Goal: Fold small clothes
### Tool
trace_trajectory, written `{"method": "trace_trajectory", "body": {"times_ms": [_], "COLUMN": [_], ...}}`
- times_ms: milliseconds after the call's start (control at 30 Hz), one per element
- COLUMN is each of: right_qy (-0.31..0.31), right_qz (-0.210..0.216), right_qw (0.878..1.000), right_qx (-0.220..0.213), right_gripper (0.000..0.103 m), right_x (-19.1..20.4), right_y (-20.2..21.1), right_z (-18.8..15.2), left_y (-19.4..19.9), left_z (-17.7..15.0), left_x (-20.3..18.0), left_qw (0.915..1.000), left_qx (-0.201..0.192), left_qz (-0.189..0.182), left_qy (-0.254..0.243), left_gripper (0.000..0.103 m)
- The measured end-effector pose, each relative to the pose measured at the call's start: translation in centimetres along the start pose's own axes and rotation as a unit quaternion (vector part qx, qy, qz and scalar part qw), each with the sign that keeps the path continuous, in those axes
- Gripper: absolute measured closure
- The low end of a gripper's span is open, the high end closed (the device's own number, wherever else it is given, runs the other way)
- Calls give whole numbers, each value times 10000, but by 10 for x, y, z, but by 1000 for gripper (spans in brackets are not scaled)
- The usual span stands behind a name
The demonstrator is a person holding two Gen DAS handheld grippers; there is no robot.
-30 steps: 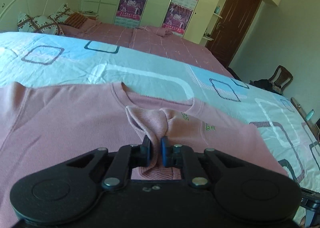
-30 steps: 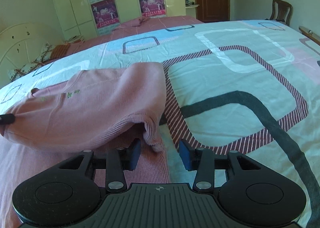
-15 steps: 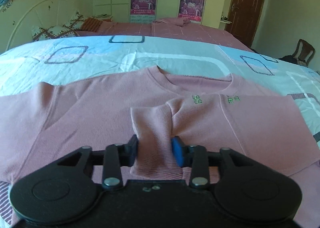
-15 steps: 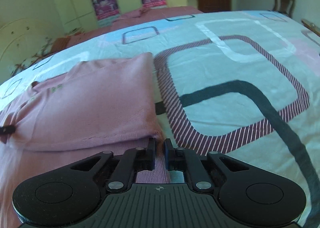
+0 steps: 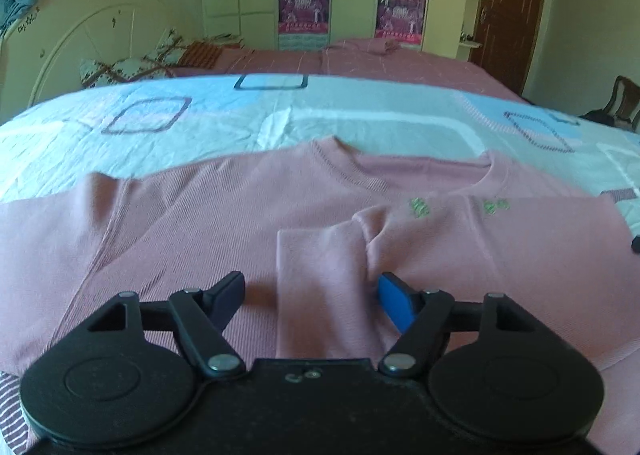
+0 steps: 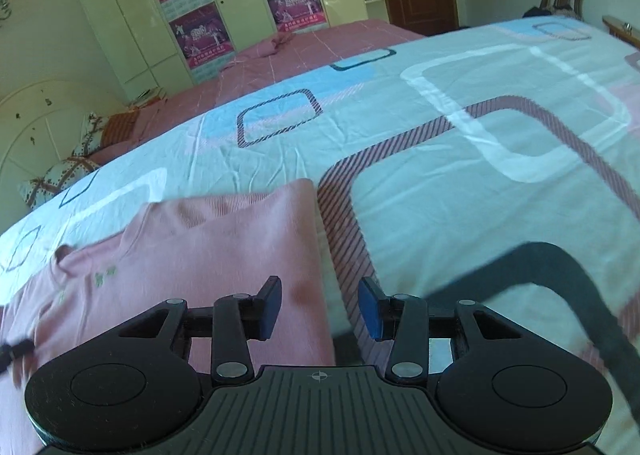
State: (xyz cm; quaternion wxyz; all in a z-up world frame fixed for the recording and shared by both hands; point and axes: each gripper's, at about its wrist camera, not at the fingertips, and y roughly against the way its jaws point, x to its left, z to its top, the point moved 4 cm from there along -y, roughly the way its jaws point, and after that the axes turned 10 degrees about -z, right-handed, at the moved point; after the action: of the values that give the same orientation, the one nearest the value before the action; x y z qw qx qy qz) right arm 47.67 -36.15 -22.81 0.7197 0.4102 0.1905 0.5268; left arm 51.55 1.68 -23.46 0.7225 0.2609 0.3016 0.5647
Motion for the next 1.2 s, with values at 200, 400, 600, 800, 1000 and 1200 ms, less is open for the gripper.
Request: {"method": "trace_trajectory", "body": {"times_ms": [200,400,600,800,1000,1200], "right_qy": [-145,147,440,1088,1522,2114], "right_qz": [102,-339,-402,112,303,103], "right_qw": [9998,9992,9973,9929,9877,9771], "right_qx": [97,-177,-435,-466,-177,-199], "right_gripper": [72,94,93,60,60,60], "right_x": [15,20,34,82,132,161], "right_y": [-42,-50,-23,17,12,10], "right_z": [28,28,21,-18,-57,-78], "left_y": [0,-1,18,37,42,50], "left_z": [-1,-1,3,0,-7,-12], "left_x": [6,6,14,26,31,39], "left_qw": [10000,10000,9996,9993,9989,9984], "left_qx": [-4,-8,8,60,213,307], "left_qz": [20,44,-58,50,200,187], "left_qy": [41,29,280,364,375,445], "left_gripper": [23,20,14,13,13,14]}}
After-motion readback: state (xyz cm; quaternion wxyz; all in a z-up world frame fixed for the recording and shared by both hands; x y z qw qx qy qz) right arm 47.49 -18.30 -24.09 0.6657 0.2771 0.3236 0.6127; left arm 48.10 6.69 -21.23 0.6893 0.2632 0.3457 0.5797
